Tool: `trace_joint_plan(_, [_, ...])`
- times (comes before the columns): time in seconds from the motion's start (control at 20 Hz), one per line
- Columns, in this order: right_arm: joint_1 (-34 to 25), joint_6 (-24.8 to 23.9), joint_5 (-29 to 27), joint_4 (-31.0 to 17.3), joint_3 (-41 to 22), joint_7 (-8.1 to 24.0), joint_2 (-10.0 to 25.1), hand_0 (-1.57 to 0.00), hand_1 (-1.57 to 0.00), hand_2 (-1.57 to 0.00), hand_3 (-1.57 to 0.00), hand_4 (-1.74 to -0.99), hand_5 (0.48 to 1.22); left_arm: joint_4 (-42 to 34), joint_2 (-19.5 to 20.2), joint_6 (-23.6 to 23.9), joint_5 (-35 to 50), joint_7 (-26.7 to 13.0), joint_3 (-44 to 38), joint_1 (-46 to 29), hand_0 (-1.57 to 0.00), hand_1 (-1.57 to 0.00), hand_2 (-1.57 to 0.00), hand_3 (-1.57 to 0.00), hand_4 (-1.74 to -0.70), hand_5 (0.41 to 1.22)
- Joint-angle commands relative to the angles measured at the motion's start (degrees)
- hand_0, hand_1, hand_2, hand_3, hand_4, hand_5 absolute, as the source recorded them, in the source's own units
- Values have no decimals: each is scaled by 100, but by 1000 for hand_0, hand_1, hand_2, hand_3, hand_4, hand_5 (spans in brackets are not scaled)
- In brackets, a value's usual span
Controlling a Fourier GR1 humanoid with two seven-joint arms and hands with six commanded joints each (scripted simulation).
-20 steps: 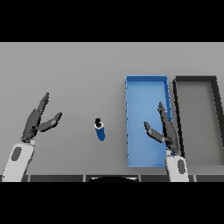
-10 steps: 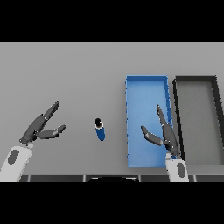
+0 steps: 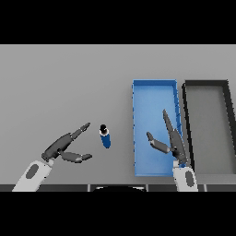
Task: Pick up the blue pipe and place it into the blue bin.
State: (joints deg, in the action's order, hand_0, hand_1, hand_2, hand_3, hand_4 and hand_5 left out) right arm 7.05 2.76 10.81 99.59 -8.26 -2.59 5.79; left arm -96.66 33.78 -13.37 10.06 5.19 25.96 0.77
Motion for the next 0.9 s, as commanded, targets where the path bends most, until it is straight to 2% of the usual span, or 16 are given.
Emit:
trace_joint_plan(0.0, [20, -10, 4, 17, 9, 7, 7, 1, 1, 1, 1, -1223, 619, 43, -123, 67, -107, 49, 72, 9, 1, 1, 1, 1, -1186, 466])
trace_joint_plan(0.2, [97, -35, 21, 55, 15, 40, 4, 1, 1, 1, 1, -1231, 623, 314, -619, 167, -325, -112, 337, 204, 1, 1, 1, 1, -1200, 467])
trace_joint_plan(0.45, [260, -50, 38, 241, 1, -7, 17, 1, 1, 1, 1, -1212, 610, 1152, -1284, 111, -374, -216, 450, 658, 1, 1, 1, 1, -1186, 469])
trace_joint_plan(0.65, [248, -60, 12, 230, 26, 75, 5, 1, 1, 1, 1, -1201, 605, 1564, -1542, 155, -700, -89, 583, 1004, 1, 1, 1, 1, -1131, 462])
trace_joint_plan(0.75, [174, -44, 2, 161, 18, 129, -16, 1, 1, 1, 1, -1204, 607, 1719, -1734, 22, -535, 104, 588, 1008, 1, 1, 1, 1, -1171, 495])
trace_joint_plan(0.85, [241, -11, -99, 203, 94, 79, 33, 1, 1, 1, 1, -1206, 606, 1827, -1946, 97, -515, 170, 570, 1113, 1, 1, -1, 1, -1215, 533])
